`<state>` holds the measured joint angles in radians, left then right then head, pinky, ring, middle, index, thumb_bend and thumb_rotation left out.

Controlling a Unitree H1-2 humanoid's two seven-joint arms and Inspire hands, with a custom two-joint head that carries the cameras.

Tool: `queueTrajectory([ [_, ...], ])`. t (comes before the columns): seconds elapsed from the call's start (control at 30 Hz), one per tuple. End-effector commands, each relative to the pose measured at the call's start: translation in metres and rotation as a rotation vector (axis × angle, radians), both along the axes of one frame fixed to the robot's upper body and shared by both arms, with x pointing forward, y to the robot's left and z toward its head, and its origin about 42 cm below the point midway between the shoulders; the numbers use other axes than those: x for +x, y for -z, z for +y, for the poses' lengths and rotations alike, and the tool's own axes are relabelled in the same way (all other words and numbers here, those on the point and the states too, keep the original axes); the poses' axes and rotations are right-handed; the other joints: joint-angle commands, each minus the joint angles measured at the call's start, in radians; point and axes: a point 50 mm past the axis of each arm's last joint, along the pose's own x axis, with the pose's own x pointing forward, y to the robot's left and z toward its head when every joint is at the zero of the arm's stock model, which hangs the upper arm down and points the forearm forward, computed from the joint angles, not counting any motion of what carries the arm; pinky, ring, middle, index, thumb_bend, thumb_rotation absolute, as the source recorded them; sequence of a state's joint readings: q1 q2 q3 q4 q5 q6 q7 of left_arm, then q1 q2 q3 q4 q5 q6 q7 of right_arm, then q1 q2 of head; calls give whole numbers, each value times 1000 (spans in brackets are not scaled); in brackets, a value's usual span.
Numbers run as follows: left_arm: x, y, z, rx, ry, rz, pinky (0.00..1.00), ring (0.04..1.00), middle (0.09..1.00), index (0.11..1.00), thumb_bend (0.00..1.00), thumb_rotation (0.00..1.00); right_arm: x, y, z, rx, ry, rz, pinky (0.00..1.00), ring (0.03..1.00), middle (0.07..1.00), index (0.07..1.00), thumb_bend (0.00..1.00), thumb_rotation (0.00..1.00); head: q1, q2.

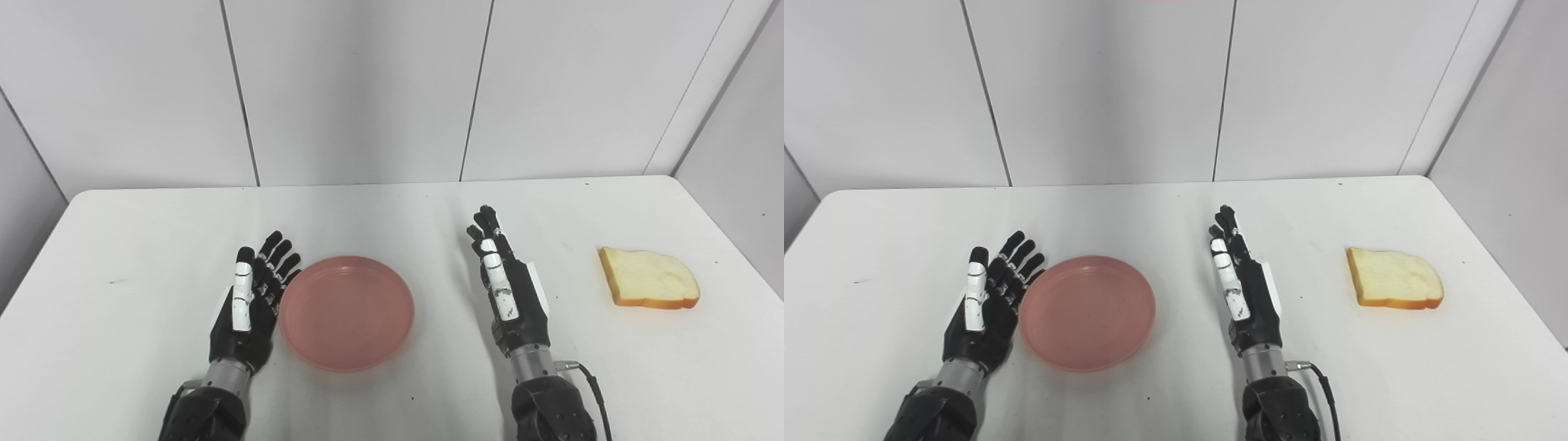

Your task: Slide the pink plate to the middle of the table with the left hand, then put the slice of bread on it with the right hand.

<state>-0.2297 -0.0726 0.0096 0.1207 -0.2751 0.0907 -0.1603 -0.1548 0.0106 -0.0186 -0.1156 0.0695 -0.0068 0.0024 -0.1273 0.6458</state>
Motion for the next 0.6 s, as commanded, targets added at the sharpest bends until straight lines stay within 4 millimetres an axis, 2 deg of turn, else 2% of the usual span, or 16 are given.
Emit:
queueTrajectory([
  [0.0,1,-15,-7,-2,-9,-73,938,940,962,914,730,965,2,-15,-1,-1,2,-56,1000,940,960,963,679,886,-1,-1],
  [0.17,-3,-14,-21,-25,-26,-78,949,949,962,931,719,957,1,-14,-8,-2,-2,-58,1000,950,963,960,665,885,21,-2],
  [0.37,-6,-10,-40,-29,-21,-69,950,953,964,947,734,953,-2,-16,-23,10,-4,-53,1000,965,967,959,672,882,106,7],
  [0.57,-2,-11,-49,-50,-35,-72,950,950,962,939,745,930,0,-17,-35,18,1,-67,1000,961,968,969,677,898,122,3],
])
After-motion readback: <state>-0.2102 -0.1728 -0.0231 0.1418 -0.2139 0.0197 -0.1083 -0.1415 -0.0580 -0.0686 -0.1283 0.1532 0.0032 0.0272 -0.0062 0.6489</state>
